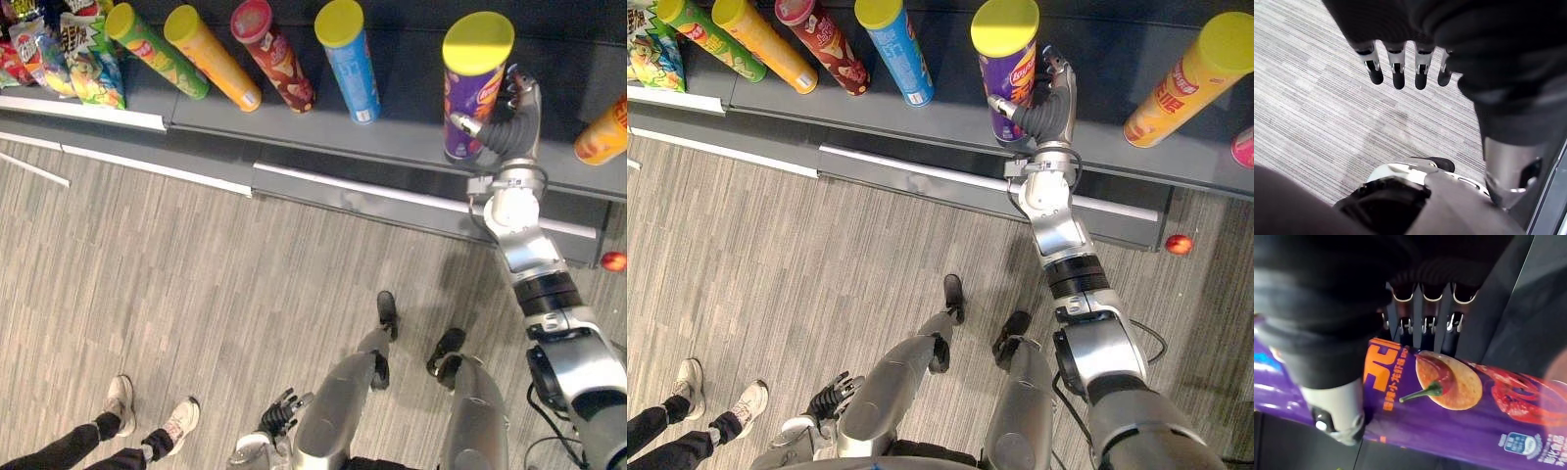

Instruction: Put the gum and the chips on the shelf.

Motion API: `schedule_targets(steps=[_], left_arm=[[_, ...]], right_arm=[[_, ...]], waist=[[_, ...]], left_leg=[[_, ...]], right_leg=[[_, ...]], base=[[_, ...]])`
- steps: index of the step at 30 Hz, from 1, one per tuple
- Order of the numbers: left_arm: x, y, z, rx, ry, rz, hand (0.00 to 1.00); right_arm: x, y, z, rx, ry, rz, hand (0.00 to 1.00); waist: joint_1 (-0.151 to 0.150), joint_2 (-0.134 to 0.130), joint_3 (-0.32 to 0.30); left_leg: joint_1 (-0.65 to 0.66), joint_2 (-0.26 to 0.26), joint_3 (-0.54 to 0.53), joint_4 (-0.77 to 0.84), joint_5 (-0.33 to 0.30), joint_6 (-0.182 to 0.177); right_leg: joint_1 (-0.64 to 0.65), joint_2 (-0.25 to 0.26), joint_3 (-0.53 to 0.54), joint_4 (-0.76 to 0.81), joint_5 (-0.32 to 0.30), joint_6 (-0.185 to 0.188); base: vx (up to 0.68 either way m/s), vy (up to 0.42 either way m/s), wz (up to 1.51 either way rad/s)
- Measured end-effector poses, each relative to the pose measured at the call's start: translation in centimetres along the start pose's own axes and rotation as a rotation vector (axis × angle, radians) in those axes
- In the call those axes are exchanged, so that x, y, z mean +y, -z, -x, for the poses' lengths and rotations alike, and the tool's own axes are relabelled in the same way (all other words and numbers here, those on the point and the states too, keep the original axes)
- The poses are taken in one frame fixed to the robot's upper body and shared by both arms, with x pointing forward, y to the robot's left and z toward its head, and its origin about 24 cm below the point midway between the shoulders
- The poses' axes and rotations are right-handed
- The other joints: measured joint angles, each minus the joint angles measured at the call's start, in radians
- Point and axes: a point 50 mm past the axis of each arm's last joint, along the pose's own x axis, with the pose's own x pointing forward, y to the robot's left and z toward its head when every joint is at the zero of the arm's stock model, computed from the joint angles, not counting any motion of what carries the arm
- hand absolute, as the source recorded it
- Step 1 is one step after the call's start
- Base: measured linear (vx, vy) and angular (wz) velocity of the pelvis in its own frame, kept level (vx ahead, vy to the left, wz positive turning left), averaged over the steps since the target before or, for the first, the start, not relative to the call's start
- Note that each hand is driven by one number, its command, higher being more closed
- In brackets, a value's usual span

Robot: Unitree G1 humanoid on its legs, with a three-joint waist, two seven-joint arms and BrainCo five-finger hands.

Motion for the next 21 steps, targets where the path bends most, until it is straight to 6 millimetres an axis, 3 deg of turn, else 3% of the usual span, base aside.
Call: schedule_targets(steps=[15, 21], left_arm=[[-0.3, -0.1, -0.1, 0.001, 0.016, 0.003, 0.00], [-0.3, -0.2, -0.1, -0.007, 0.021, 0.000, 0.00]], right_arm=[[-0.3, -0.1, -0.1, -0.006, 0.032, -0.006, 1.00], [-0.7, -1.0, -0.9, -0.041, 0.081, -0.033, 1.00]], waist=[[0.026, 0.006, -0.004], [0.030, 0.006, -0.004]], left_leg=[[-0.018, 0.003, 0.002, -0.005, 0.011, 0.004], [-0.032, 0.004, -0.004, 0.004, 0.011, 0.002]], right_leg=[[-0.027, 0.003, 0.005, 0.008, -0.002, -0.005], [-0.032, 0.002, -0.003, 0.009, -0.004, -0.007]], base=[[-0.02, -0.037, 0.00], [-0.02, -0.030, 0.03]])
